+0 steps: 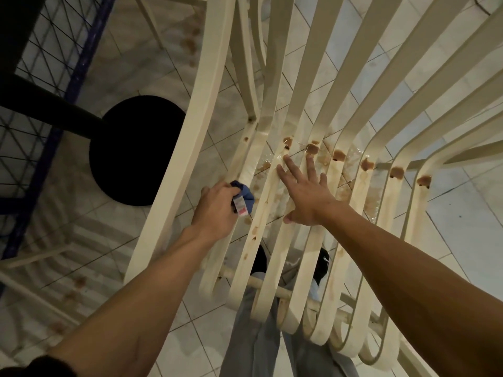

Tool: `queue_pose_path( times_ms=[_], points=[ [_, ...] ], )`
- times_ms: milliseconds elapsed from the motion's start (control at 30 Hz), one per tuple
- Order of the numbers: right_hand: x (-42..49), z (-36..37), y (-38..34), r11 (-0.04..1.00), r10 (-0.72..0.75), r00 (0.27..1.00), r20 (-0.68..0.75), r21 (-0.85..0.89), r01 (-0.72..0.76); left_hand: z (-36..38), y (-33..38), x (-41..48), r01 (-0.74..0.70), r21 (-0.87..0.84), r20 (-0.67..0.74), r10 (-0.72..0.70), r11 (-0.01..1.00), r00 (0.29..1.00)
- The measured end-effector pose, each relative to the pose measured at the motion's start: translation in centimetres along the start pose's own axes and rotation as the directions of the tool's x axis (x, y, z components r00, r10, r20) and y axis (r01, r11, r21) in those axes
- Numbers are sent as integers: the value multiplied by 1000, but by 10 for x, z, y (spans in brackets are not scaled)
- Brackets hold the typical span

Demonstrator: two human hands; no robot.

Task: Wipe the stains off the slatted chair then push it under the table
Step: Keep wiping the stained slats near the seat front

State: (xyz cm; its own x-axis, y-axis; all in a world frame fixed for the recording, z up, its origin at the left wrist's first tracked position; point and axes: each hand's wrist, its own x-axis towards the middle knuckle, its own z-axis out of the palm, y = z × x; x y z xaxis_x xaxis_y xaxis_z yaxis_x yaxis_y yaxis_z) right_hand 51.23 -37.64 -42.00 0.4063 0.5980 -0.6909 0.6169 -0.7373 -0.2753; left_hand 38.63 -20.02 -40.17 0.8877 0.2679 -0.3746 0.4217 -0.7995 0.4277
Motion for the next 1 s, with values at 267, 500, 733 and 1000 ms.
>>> queue_pose_path(
  times_ms=[267, 500, 733, 1000],
  points=[
    [-1, 1, 0, 1000, -1, 1000, -9, 21, 1, 3, -8, -30, 18, -75, -3, -18, 997, 1000],
    [0, 0, 0, 1000, 3, 1000, -6, 17, -3, 6, -4, 7, 40, -36, -23, -41, 999, 999],
    [-1, 1, -1, 1000, 3, 1000, 3, 14, -3, 14, -17, -40, 84, -50, 13, -83, 995, 996],
    [-1, 0, 0, 1000, -7, 1000, -12, 18, 7, 14, -10, 8, 74, -66, -42, -77, 995, 996]
  ],
)
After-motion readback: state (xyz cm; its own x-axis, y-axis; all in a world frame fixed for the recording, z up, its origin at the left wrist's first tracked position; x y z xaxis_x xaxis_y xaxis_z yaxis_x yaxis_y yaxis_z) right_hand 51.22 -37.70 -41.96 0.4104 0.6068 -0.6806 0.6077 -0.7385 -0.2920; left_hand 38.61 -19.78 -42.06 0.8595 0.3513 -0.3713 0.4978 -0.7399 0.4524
